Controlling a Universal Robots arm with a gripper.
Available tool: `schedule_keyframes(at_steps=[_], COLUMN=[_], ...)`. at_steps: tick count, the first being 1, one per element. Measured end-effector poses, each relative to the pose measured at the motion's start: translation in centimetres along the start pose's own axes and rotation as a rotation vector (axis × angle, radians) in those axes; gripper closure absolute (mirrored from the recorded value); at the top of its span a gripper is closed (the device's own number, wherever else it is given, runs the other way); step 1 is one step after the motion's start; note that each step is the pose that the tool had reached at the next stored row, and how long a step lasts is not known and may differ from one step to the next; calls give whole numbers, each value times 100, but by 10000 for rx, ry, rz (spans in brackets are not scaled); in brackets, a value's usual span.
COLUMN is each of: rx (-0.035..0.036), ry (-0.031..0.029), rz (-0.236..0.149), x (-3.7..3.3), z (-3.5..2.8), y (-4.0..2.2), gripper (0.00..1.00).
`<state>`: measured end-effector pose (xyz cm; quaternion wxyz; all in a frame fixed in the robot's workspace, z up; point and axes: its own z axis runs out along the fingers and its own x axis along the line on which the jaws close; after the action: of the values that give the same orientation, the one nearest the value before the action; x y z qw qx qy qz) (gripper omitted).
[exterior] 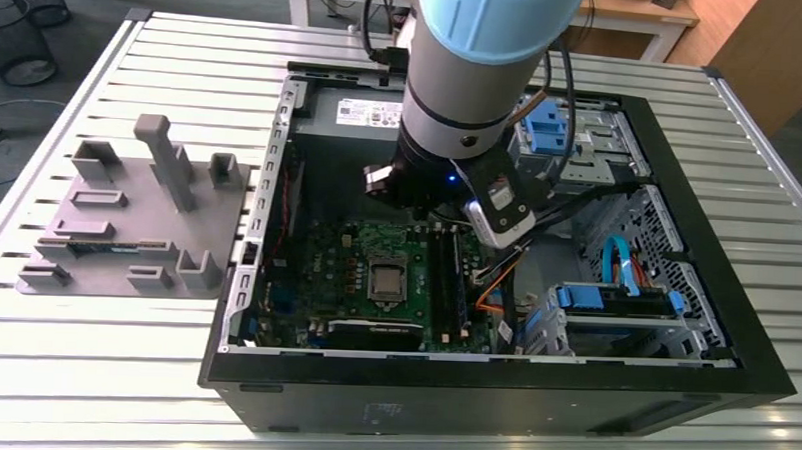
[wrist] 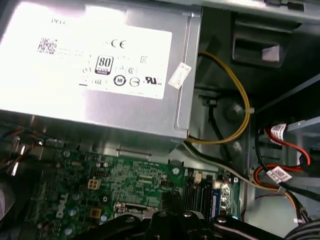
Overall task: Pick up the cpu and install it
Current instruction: 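Install the first cpu locking lever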
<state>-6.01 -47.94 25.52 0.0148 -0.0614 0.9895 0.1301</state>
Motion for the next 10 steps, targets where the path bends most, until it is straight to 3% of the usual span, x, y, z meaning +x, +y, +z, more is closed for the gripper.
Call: schedule_keyframes(at_steps=[3,6,10], rx=[-23,-340,-356], ry=[-2,-43,-45], rz=[0,3,4], x=[-1,-1,-1], z=[1,4,4], y=[-1,-1,-1], gripper=[89,89,89])
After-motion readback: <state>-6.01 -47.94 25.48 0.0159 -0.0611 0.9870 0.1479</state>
